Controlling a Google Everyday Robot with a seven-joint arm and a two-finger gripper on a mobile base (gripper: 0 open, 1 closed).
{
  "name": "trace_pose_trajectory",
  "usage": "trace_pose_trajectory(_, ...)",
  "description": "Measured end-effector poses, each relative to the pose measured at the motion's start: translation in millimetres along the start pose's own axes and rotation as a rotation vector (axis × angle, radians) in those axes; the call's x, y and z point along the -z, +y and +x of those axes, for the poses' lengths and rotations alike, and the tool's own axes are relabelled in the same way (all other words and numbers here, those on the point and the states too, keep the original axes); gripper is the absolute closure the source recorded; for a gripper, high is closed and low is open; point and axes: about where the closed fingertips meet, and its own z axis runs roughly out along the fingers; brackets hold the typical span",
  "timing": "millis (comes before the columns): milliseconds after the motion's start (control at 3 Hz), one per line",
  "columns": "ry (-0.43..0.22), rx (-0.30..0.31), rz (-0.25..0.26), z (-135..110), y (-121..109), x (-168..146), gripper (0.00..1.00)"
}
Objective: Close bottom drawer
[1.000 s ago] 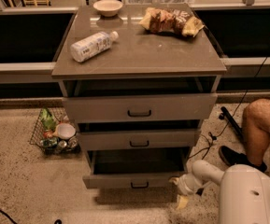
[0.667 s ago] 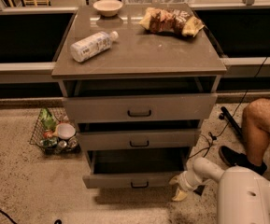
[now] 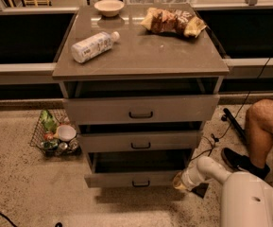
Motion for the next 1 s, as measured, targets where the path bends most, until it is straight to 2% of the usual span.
trace_pose_trajectory(333,-0.012,0.009,0.024,-2,-14,-3,0.90)
trace_pose_trajectory(667,-0.038,0.035,0.020,-9,-22,-11,0.58)
trace_pose_trajectory(1000,-0.060,0.057,0.012,-15,-20,-14,0.35)
